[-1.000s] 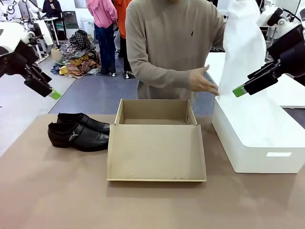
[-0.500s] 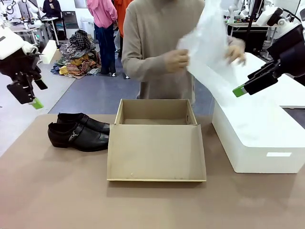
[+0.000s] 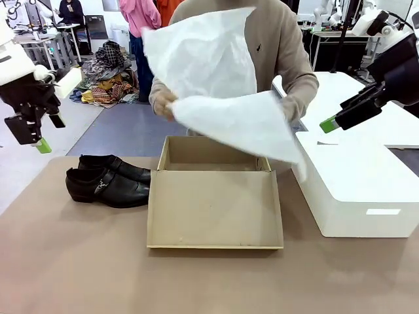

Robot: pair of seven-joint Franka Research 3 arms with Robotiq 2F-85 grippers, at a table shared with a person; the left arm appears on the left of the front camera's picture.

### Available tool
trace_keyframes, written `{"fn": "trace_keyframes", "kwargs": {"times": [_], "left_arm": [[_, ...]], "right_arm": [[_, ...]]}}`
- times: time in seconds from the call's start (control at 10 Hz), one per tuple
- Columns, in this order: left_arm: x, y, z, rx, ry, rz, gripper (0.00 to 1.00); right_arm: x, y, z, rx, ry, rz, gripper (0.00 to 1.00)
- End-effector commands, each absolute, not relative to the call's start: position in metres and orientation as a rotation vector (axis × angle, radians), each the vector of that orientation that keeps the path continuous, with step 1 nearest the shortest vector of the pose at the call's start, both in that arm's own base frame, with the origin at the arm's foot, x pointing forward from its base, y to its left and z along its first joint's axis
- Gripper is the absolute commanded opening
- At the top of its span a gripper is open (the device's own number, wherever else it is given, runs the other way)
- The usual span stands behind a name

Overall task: Pack the shoes into the box.
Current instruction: Place one shoe of the Shoes into the Shoes Box.

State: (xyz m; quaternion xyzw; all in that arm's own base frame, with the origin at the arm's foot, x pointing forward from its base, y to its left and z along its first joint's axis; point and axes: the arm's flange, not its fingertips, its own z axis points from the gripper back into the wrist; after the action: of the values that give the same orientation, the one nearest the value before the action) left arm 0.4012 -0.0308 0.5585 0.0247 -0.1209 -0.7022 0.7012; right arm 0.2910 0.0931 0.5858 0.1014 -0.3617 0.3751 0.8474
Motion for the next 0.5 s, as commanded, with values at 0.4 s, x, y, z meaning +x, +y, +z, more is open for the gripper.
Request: {"fn": "trace_keyframes", "kwargs": {"times": [0.4], "left_arm": [[0.41, -0.03, 0.562, 0.081, -0.27, -1.571, 1.0]], "right_arm": [[0.291, 0.093, 0.586, 0.221, -0.764, 0.792, 1.0]]}}
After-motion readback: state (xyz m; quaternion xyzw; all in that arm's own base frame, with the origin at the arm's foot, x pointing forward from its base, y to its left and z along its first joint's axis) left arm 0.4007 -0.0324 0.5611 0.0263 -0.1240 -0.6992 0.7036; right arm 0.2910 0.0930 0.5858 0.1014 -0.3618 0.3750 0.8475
